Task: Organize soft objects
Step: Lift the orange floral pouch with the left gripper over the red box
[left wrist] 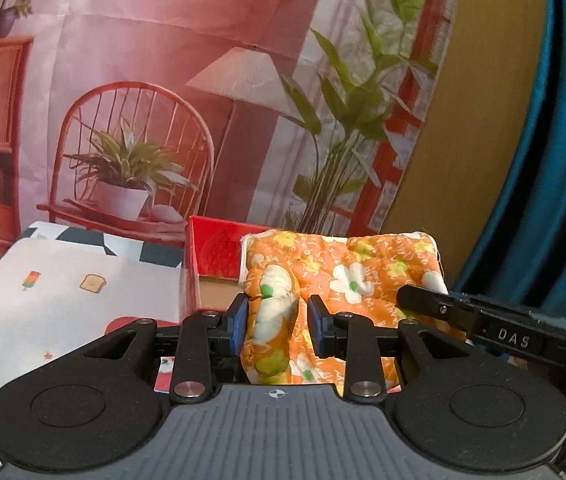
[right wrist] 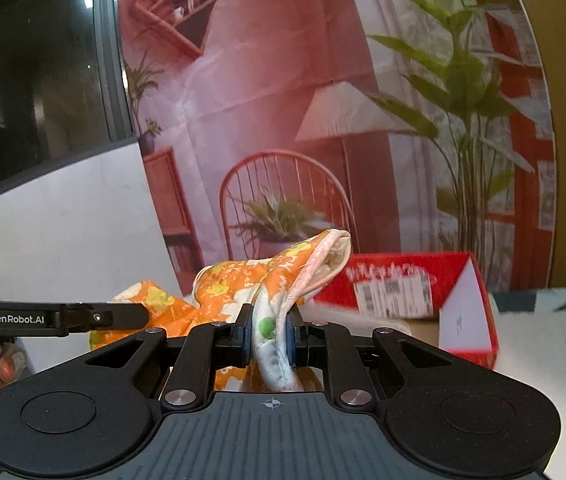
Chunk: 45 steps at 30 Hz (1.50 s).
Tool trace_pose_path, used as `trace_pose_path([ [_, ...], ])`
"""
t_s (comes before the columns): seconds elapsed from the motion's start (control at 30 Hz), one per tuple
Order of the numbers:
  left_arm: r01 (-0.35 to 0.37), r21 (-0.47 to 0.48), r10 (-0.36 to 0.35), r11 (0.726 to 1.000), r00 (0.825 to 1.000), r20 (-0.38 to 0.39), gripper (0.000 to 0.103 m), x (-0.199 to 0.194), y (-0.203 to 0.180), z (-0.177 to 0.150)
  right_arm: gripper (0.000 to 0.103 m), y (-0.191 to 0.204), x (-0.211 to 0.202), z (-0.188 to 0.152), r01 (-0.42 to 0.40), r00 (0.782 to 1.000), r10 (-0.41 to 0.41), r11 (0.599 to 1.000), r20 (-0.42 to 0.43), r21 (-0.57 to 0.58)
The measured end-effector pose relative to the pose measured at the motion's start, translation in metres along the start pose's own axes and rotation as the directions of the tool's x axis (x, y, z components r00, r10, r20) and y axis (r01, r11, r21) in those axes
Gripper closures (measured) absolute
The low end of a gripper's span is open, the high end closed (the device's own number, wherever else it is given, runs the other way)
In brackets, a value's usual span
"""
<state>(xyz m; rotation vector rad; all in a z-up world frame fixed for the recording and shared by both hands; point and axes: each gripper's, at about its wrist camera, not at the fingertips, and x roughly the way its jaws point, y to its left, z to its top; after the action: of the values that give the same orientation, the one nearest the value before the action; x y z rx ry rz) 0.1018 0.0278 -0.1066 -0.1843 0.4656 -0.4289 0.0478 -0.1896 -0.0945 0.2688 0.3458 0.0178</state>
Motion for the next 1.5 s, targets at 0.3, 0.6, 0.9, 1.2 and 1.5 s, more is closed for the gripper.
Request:
trace_pose_path([
  [0.3,-0.032,0.031,0.032,0.999,0.999,-0.006,0.071,0.036,0.005,0.024,0.088,-0.022,0.036,0.025,0.023,1.000,-0.023,1.000,0.001,0.014],
  [0.6,-0.049,0.073,0.054,0.996,0.996,-0.071,0.071,0.093,0.005,0.035,0.088,-0.056,0.085,0.034,0.068,0.995,-0.066,0.997,-0.071,0.027],
  [0.9,-0.043,0.076,0.052,0.996,0.990,-0.128,0.071,0.145,-0.001,0.045,0.088,-0.084,0.125,0.041,0.128,0.982,-0.129,0.992,-0.137,-0.022],
  [1.2,-0.041,0.084,0.055,0.996,0.982,-0.182,0.071,0.181,0.002,0.047,0.088,-0.109,0.152,0.042,0.151,0.969,-0.154,0.988,-0.195,-0.031],
  [1.5,-0.045,0.110,0.070,0.993,0.968,-0.240,0.071,0.209,0.001,0.041,0.087,-0.128,0.172,0.035,0.175,0.953,-0.170,0.985,-0.252,-0.005],
])
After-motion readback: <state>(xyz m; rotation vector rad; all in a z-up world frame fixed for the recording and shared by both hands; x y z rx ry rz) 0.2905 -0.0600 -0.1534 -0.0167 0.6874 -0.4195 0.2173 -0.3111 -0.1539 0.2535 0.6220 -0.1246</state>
